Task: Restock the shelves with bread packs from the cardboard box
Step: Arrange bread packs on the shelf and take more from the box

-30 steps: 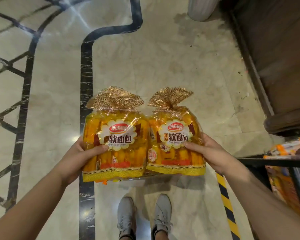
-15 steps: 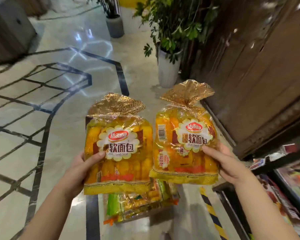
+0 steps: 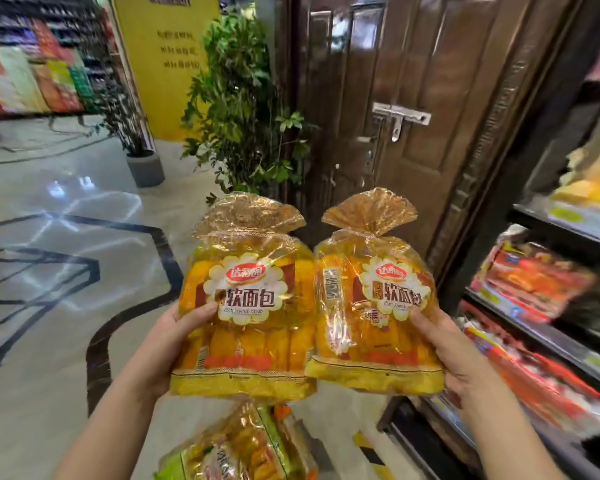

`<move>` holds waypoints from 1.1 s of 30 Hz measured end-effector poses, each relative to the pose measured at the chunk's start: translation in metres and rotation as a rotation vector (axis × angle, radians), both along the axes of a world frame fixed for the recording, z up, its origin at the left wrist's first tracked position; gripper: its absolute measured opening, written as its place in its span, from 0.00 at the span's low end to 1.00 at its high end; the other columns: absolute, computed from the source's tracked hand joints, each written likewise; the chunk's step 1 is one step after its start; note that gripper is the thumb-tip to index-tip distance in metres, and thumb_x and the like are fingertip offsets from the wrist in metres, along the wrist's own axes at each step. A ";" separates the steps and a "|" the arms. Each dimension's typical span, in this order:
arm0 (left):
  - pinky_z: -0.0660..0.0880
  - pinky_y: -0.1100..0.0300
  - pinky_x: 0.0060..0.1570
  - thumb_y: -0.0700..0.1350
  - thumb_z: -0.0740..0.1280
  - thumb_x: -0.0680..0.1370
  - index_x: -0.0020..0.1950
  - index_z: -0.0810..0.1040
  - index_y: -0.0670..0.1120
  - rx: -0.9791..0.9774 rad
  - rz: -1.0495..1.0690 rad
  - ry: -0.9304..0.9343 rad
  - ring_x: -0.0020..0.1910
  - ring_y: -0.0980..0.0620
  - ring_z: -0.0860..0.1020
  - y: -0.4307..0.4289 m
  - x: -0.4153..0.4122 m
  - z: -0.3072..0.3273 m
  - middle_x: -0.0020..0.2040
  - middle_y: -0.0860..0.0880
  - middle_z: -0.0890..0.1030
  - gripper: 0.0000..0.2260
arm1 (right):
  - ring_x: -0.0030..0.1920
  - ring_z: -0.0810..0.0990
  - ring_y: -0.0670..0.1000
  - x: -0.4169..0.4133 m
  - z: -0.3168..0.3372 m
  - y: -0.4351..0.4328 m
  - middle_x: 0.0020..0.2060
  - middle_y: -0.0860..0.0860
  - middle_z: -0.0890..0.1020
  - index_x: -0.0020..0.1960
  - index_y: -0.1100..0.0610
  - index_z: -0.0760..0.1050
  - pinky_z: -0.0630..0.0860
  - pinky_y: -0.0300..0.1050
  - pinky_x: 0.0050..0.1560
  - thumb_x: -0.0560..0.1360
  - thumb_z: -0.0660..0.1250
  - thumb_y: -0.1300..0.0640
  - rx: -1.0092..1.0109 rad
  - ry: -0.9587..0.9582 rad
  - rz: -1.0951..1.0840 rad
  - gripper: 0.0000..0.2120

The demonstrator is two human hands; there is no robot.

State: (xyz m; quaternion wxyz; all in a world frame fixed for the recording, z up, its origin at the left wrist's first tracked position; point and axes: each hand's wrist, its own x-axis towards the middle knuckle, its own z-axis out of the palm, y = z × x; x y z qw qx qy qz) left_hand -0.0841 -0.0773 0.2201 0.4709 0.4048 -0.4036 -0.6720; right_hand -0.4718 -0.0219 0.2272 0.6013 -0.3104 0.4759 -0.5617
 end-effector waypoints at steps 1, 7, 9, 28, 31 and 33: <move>0.69 0.25 0.64 0.52 0.79 0.67 0.73 0.74 0.48 -0.006 -0.033 0.005 0.62 0.30 0.79 -0.002 -0.002 0.003 0.66 0.36 0.80 0.35 | 0.53 0.87 0.62 0.001 0.004 0.009 0.56 0.61 0.86 0.67 0.55 0.75 0.85 0.60 0.47 0.64 0.81 0.51 -0.003 0.024 -0.002 0.34; 0.71 0.25 0.61 0.56 0.84 0.60 0.70 0.76 0.50 -0.033 -0.230 -0.016 0.59 0.30 0.81 -0.002 -0.006 0.020 0.64 0.37 0.82 0.41 | 0.59 0.84 0.64 0.018 0.027 0.084 0.60 0.59 0.84 0.70 0.53 0.73 0.77 0.68 0.64 0.72 0.74 0.59 -0.019 0.126 -0.156 0.27; 0.74 0.26 0.58 0.58 0.86 0.55 0.69 0.77 0.49 -0.047 -0.306 -0.028 0.57 0.30 0.82 0.002 -0.010 0.022 0.62 0.37 0.83 0.45 | 0.59 0.85 0.63 0.028 0.031 0.118 0.60 0.59 0.85 0.69 0.52 0.74 0.79 0.66 0.61 0.73 0.72 0.60 -0.010 0.149 -0.233 0.25; 0.84 0.42 0.42 0.61 0.86 0.46 0.66 0.79 0.48 -0.112 -1.078 -0.036 0.49 0.36 0.86 0.229 -0.230 0.016 0.57 0.40 0.86 0.50 | 0.56 0.86 0.57 0.042 0.027 0.549 0.56 0.54 0.87 0.67 0.52 0.76 0.84 0.50 0.48 0.54 0.87 0.48 0.025 0.285 -1.104 0.44; 0.83 0.41 0.45 0.62 0.86 0.47 0.67 0.78 0.49 -0.112 -1.118 -0.044 0.51 0.36 0.86 0.291 -0.270 0.014 0.58 0.40 0.85 0.51 | 0.57 0.86 0.57 0.030 0.027 0.622 0.57 0.54 0.86 0.68 0.51 0.75 0.84 0.51 0.48 0.62 0.83 0.51 0.005 0.292 -1.143 0.37; 0.80 0.35 0.55 0.63 0.85 0.49 0.69 0.77 0.50 -0.117 -1.145 -0.051 0.56 0.35 0.84 0.334 -0.295 0.015 0.60 0.40 0.85 0.50 | 0.57 0.86 0.57 0.018 0.030 0.674 0.58 0.54 0.86 0.69 0.51 0.74 0.84 0.52 0.50 0.67 0.77 0.57 0.012 0.304 -1.155 0.31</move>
